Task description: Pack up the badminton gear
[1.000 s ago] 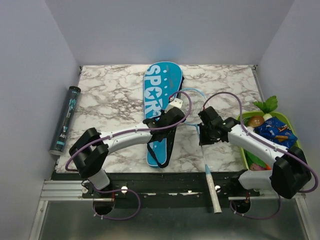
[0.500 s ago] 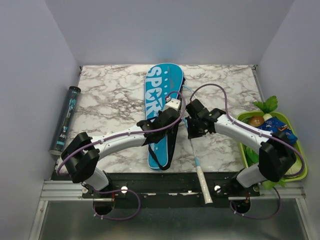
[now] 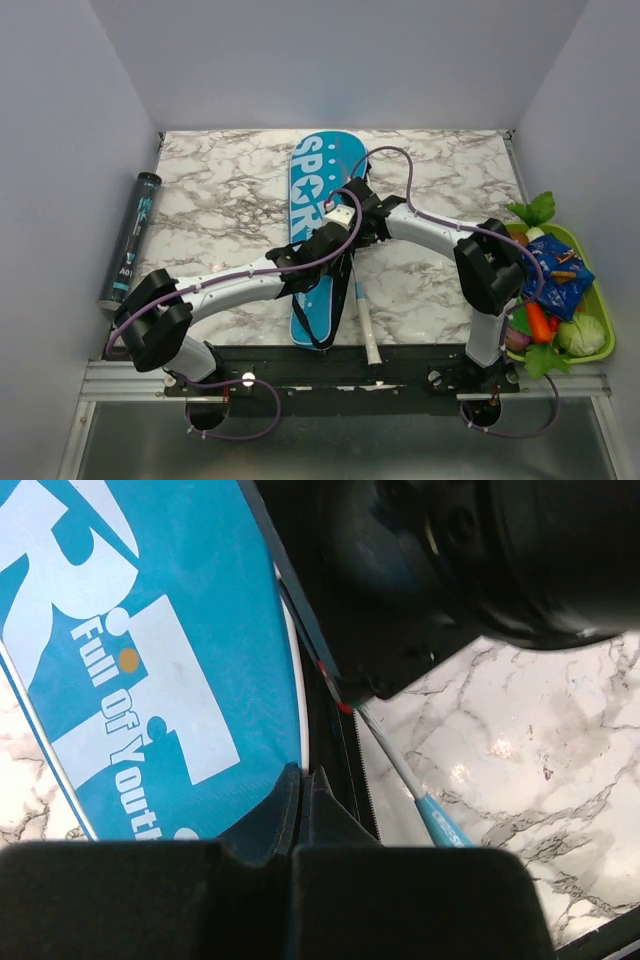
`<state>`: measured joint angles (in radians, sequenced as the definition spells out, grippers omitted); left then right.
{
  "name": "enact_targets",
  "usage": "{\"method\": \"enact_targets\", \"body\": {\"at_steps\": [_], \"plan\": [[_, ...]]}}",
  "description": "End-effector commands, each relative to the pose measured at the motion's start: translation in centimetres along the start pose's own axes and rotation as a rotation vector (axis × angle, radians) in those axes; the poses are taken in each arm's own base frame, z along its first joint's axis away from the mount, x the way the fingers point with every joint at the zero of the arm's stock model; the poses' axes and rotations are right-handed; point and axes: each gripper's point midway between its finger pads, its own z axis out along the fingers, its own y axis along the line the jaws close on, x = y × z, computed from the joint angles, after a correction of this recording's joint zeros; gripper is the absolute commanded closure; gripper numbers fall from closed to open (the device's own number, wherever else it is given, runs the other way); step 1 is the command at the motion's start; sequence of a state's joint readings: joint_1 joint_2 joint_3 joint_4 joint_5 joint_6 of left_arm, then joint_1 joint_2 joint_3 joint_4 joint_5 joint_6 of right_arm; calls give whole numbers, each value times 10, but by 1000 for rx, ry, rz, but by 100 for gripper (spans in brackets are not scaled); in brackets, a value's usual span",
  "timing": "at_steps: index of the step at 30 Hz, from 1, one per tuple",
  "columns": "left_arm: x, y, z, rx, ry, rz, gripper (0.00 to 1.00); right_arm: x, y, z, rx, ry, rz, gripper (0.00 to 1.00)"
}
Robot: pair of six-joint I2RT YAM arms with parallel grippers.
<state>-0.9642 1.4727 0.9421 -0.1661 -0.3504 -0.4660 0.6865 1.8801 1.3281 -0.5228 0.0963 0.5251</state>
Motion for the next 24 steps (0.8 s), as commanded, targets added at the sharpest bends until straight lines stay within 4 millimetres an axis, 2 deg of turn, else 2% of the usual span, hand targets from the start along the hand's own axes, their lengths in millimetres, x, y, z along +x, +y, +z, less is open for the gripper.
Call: {"method": "enact_targets", "body": {"at_steps": [1,3,6,9,12,14,15,16,18,19,21,22,24], "plan": [[-14,-25,-6,122,-48,-51,100,-58,6,4,-3,-170,77,99],[-12,-27,-6,134,-44,-55,100,-74,-3,8,4,-210,117,99],[-11,-31,-5,150,-41,-63,100,-88,-12,17,-24,-224,170,99],[-10,-33,-4,161,-42,-75,100,-95,-9,23,-75,-221,180,93],[-9,-33,-3,162,-46,-82,100,-100,0,20,-125,-220,164,85],[-8,-32,-2,158,-45,-81,100,-95,6,16,-168,-211,157,76],[-9,-31,-2,153,-49,-83,100,-97,10,6,-193,-222,155,71],[-8,-31,0,148,-46,-80,100,-95,10,2,-203,-224,159,62],[-8,-29,1,137,-48,-77,100,-81,9,-4,-220,-206,154,55],[-9,-27,1,128,-56,-74,100,-83,10,-17,-235,-224,151,50],[-10,-25,2,117,-61,-72,100,-66,5,-21,-238,-191,147,45],[-10,-24,3,110,-61,-69,100,-65,5,-34,-249,-205,142,41],[-12,-23,4,105,-66,-72,100,-44,-3,-38,-237,-166,137,41]]}}
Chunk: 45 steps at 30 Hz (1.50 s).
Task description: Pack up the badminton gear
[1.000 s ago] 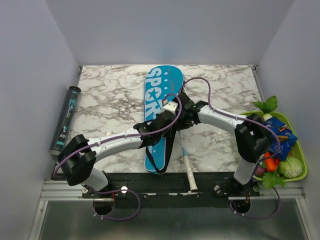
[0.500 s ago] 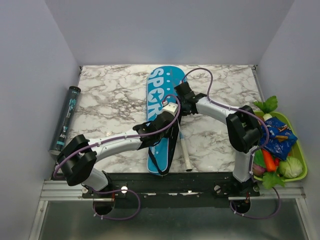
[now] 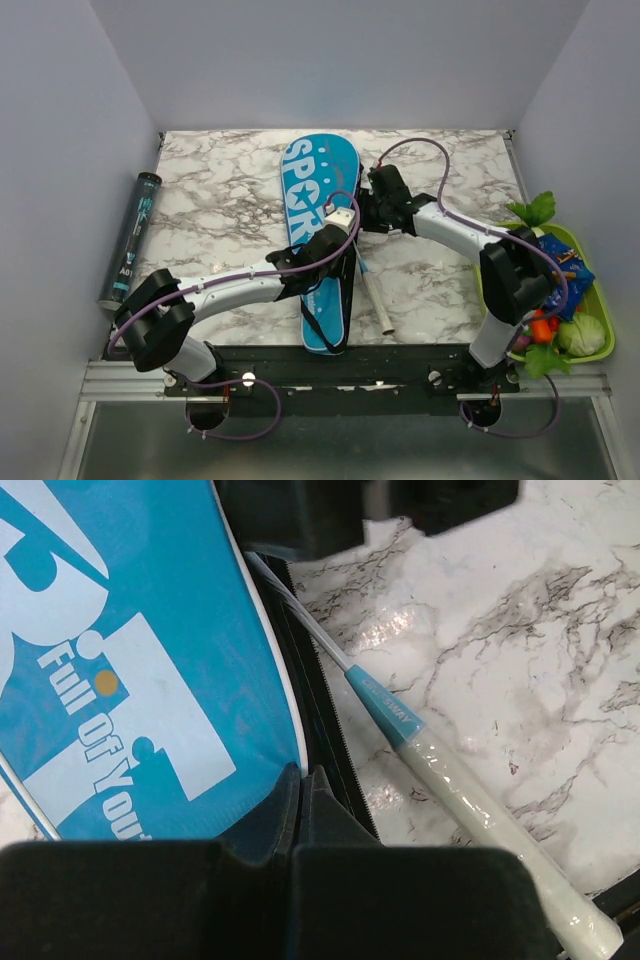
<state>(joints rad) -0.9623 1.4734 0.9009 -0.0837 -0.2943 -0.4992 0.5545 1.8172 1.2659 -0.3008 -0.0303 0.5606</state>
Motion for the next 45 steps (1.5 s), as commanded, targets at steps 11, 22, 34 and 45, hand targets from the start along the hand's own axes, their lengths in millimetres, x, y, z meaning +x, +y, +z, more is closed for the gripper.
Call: {"method": "enact_targets", "body": {"at_steps": [11,22,34,45], "plan": [[-20,-8,-2,30,-73,-25,100,100,-26,-96,-117,153,-101,40],[-20,-7,-6,32,-87,-36,100,159,-15,-130,-358,256,-111,47],[-24,-6,-9,32,-98,-32,100,186,-29,-122,-355,279,-65,48],[-28,-10,-7,49,-123,-41,100,194,-14,-123,-458,298,-16,63]]}}
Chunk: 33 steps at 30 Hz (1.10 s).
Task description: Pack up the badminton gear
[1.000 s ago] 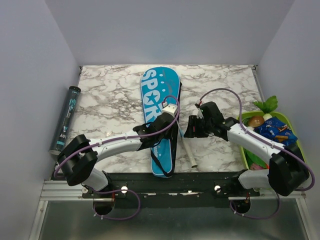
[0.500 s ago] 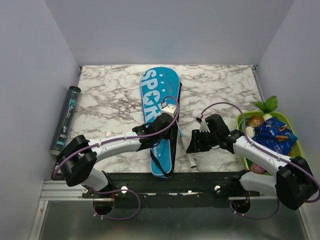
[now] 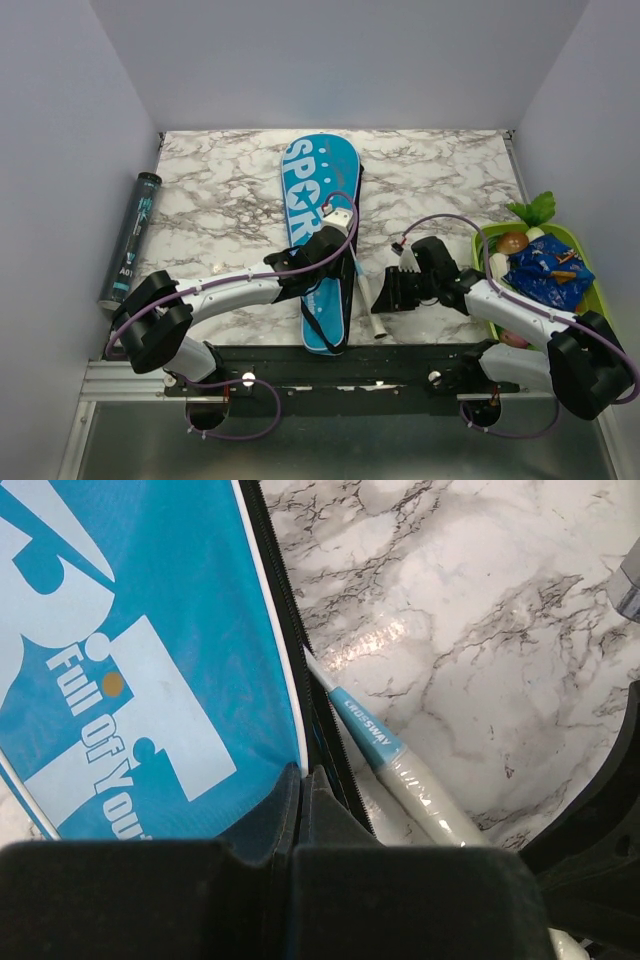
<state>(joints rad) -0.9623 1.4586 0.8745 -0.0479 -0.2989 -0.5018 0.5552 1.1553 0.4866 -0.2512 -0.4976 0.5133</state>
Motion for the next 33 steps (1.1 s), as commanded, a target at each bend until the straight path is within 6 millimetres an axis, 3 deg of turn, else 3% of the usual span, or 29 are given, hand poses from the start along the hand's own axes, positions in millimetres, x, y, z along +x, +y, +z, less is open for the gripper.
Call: {"method": "enact_targets", "body": {"at_steps": [1,8,14,19,26,33], "plan": [[-26,-10,-5,44,-101,-34,100,3,16,3,-100,6,6,65],[-27,-17,-2,78,-107,-42,93,3,19,7,-134,-3,31,69],[-26,-16,-3,78,-109,-38,92,2,5,9,-60,-29,49,60],[-24,-14,-3,73,-106,-40,92,8,-1,11,-51,-23,59,59],[-26,-16,-2,81,-117,-48,91,11,12,18,-155,-15,86,59],[-31,-26,-3,144,-133,-35,67,10,24,20,-231,-15,113,58]]}}
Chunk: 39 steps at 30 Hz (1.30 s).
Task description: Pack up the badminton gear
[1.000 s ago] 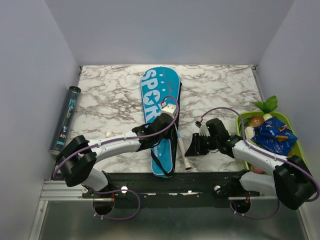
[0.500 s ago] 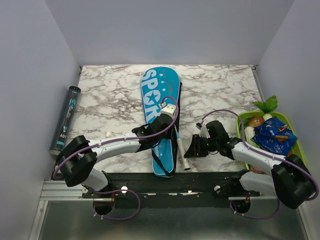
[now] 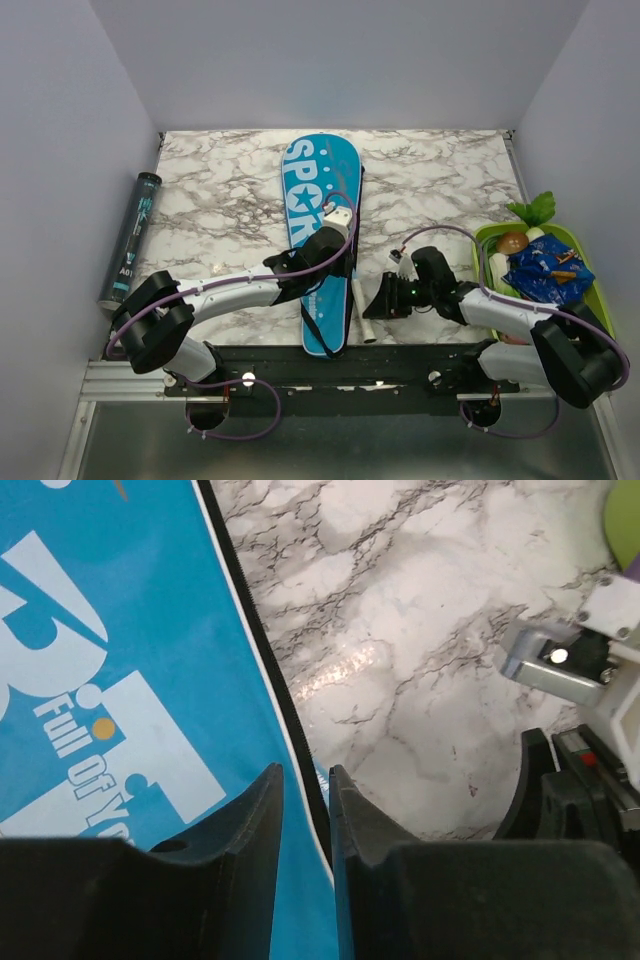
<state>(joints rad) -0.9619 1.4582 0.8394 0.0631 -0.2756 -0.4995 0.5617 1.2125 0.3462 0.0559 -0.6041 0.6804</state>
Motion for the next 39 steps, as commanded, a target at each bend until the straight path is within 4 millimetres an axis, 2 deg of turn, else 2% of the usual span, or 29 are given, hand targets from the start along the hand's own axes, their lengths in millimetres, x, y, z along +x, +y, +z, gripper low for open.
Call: {"method": "enact_targets", "body": {"at_steps": [1,4,7,10,11,12,15,18,19,20,21,23,30,39], "plan": [[-23,-21,-5,113,-73,-14,61,1,16,5,-93,5,11,59],[-28,-25,-6,130,-85,-8,50,2,19,8,-107,4,21,59],[-37,-20,-14,105,-98,5,47,5,17,12,-105,11,34,59],[-46,10,-28,-47,-100,-26,45,7,18,15,-112,15,41,59],[-35,31,-36,-139,-58,-23,46,8,19,16,-115,15,42,59],[-32,42,-39,-187,-51,-57,48,8,18,17,-109,13,42,59],[-15,73,-53,-287,-21,-98,59,8,19,18,-110,14,35,59],[10,96,-60,-339,14,-162,83,7,21,19,-111,18,30,60],[16,100,-61,-349,27,-177,99,6,23,20,-112,19,27,60],[31,108,-63,-368,57,-191,100,7,22,20,-107,22,28,60],[37,113,-63,-380,70,-204,100,5,23,21,-108,20,20,60],[55,119,-64,-398,111,-217,100,4,23,22,-100,20,18,60],[94,134,-65,-474,235,-228,100,1,27,24,-93,23,11,60],[129,114,-48,-348,336,-259,100,-2,28,32,-80,29,12,60]]}}
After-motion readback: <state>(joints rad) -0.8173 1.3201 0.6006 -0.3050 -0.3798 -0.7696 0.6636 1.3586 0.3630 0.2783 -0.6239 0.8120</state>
